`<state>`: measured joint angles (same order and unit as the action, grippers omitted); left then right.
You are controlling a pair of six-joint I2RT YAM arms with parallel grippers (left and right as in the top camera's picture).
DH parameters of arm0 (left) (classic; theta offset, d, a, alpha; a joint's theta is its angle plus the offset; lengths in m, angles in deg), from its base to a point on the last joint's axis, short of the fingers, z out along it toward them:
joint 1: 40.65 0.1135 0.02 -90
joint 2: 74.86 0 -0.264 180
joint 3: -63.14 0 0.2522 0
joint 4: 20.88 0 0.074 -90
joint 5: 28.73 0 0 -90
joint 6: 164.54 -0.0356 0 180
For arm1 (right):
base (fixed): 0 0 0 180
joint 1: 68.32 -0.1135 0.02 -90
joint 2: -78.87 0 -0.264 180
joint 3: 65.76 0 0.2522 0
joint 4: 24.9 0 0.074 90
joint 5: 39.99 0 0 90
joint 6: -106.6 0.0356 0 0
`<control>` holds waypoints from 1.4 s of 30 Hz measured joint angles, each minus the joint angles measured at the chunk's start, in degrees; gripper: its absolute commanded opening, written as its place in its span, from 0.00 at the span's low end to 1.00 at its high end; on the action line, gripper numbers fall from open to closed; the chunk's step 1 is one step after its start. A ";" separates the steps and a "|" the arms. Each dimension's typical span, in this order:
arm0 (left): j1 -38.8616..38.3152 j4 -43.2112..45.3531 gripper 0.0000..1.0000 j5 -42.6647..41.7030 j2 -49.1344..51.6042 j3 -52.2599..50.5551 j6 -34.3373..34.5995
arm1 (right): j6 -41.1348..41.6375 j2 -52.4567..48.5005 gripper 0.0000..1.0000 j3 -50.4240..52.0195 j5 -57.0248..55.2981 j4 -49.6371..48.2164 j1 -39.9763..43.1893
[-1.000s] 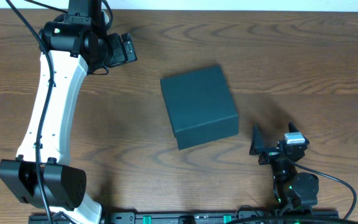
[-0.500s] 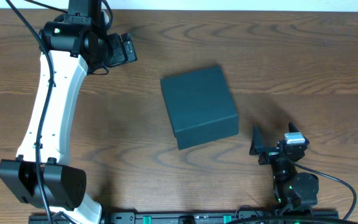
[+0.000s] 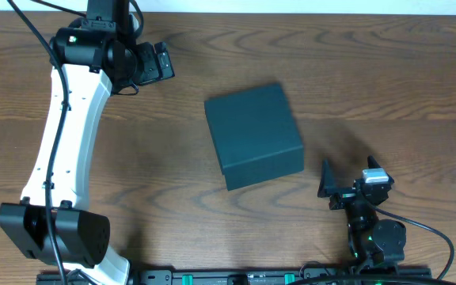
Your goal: Pack container
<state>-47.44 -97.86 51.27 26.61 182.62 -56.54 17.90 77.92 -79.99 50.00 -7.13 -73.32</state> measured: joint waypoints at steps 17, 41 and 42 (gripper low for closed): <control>6.19 36.26 0.99 8.74 -15.32 -0.46 -12.41 | 0.00 0.00 0.99 0.00 0.00 0.04 0.00; 7.72 48.39 0.99 8.96 -59.74 -41.46 -16.33 | 0.00 0.00 0.99 0.00 0.00 0.04 0.00; 7.91 48.89 0.99 8.96 -61.64 -43.98 -16.28 | 0.00 0.00 0.99 0.00 0.00 0.00 0.00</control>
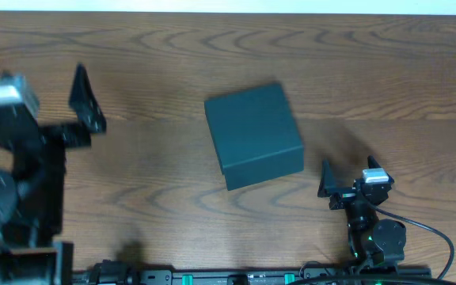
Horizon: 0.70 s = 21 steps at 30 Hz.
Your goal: Pack container
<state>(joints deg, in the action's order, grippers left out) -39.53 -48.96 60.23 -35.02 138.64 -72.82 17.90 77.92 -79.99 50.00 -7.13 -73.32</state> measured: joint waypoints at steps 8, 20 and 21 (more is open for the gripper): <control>0.66 5.60 0.99 -0.07 -12.09 -22.73 2.21 | 0.00 0.00 0.99 0.00 0.00 0.00 0.00; 0.70 8.90 0.99 -0.04 -21.46 -40.79 8.24 | 0.00 0.00 0.99 0.00 0.00 0.02 0.00; 0.70 8.87 0.99 -0.04 -22.25 -41.51 8.59 | 0.00 0.00 0.99 0.00 0.00 0.02 0.00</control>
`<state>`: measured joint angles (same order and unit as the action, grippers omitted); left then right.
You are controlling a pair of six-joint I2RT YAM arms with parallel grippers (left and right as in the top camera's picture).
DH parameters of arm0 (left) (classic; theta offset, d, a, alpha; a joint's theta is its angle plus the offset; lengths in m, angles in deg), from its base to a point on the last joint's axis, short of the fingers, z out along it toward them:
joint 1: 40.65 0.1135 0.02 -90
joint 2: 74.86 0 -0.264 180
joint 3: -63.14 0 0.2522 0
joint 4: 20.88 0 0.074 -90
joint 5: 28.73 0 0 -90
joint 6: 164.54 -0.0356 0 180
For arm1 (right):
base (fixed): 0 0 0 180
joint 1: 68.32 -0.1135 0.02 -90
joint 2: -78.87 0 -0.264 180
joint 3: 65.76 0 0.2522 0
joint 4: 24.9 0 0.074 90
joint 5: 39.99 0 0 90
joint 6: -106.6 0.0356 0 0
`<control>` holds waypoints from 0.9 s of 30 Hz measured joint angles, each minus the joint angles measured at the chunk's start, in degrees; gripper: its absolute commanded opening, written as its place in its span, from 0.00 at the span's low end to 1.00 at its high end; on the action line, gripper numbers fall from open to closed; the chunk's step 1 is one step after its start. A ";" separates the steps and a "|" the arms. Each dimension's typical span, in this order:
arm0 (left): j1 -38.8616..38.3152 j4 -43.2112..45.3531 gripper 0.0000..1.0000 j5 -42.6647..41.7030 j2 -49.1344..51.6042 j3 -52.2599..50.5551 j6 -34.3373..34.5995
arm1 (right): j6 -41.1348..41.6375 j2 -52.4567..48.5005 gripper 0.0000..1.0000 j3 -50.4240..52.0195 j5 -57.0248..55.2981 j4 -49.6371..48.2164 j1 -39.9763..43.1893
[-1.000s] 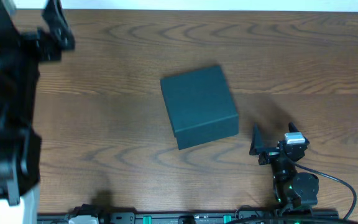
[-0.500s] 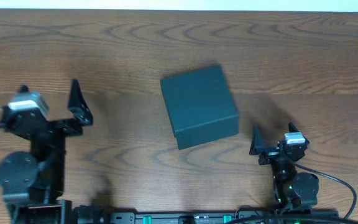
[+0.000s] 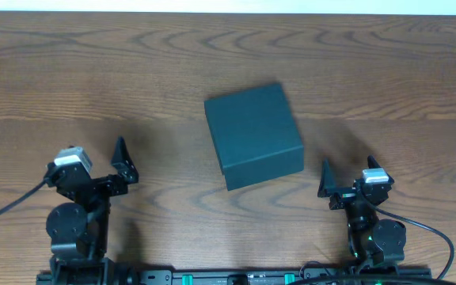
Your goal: Pack container
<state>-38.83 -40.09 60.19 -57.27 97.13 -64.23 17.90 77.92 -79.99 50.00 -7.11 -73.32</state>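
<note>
A dark teal closed box (image 3: 253, 134) sits on the wooden table (image 3: 133, 71), a little right of the middle. My left gripper (image 3: 122, 163) is low at the near left edge, well apart from the box, with nothing seen in it. My right gripper (image 3: 326, 180) is at the near right edge, just off the box's near right corner and not touching it. Each gripper shows only one dark finger blade from above, so the gap between the jaws is hidden. No other item for packing shows in the overhead view.
The arm bases and a black rail (image 3: 228, 277) run along the table's near edge. A cable (image 3: 426, 229) loops out from the right arm's base. A white strip borders the far edge of the table.
The left arm has dropped from the middle left of the table to a folded pose at the near left edge. Box and right arm are unchanged.
At first the left arm reached far out, its gripper near the far left of the table, left of the box. Then it was pulled back to the left edge. Now it rests folded at the near edge. The box and right arm stayed put.
</note>
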 measured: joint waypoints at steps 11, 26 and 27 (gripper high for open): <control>0.00 0.61 0.99 -0.02 -7.72 -5.38 0.68 | 0.00 0.00 0.99 0.00 0.00 0.00 0.00; 0.00 4.50 0.99 0.00 -10.12 -13.27 3.65 | 0.00 0.00 0.99 0.00 0.00 0.00 0.00; 0.00 4.48 0.99 0.00 -10.29 -13.42 3.67 | 0.00 0.00 0.99 0.00 0.00 0.00 0.00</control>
<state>-38.83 -35.61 60.19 -67.57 83.71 -60.56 17.90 77.92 -79.99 50.00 -7.11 -73.32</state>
